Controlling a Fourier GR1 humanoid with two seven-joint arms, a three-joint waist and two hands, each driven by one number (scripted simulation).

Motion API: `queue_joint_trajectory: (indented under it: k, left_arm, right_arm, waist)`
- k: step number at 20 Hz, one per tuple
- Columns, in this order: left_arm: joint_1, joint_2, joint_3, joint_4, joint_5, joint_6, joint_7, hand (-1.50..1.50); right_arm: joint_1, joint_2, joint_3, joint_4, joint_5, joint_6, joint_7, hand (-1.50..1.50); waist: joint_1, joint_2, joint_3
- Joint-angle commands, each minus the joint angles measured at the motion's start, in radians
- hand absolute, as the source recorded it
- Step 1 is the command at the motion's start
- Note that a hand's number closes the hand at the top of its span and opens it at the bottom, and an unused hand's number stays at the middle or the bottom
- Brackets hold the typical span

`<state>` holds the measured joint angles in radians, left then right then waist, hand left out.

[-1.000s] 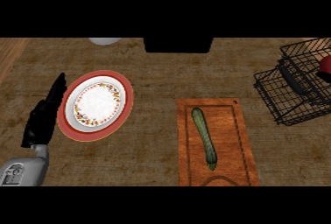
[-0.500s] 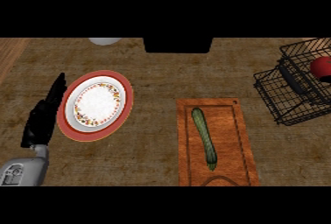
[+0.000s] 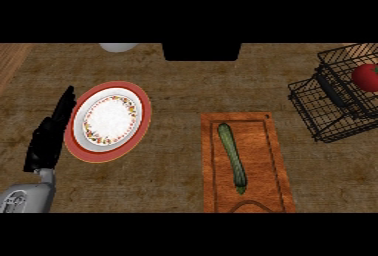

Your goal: Pick the tomato from the cutting board and place it in the tiered basket

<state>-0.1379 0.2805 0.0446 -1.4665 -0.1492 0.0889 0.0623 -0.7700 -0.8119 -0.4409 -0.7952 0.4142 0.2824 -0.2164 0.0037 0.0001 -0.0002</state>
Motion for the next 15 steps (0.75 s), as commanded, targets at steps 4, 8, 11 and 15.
queue_joint_trajectory:
  k: [4, 8, 11, 15]
  left_arm:
    - [-0.003, 0.017, 0.021, -0.022, 0.002, -0.01, 0.026, 0.0]
    - [-0.023, -0.033, -0.021, -0.033, -0.029, 0.018, 0.028, 0.0]
    - [-0.025, -0.02, -0.005, -0.014, -0.013, -0.004, 0.029, 0.0]
    - [-0.019, -0.017, -0.004, -0.039, -0.009, -0.012, 0.047, 0.0]
  right_arm:
    - [0.019, -0.203, -0.122, 0.148, -0.108, 0.225, 0.061, -1.5]
    - [0.054, -0.324, -0.146, 0.317, -0.093, 0.278, -0.066, -1.5]
    - [0.14, -0.38, -0.188, 0.389, -0.113, 0.322, -0.209, -1.5]
    - [0.208, -0.421, -0.221, 0.487, -0.124, 0.36, -0.337, -1.5]
  waist:
    - [-0.008, -0.002, 0.001]
    - [0.009, 0.008, 0.003]
    - [0.004, 0.008, 0.004]
    - [0.012, 0.009, 0.006]
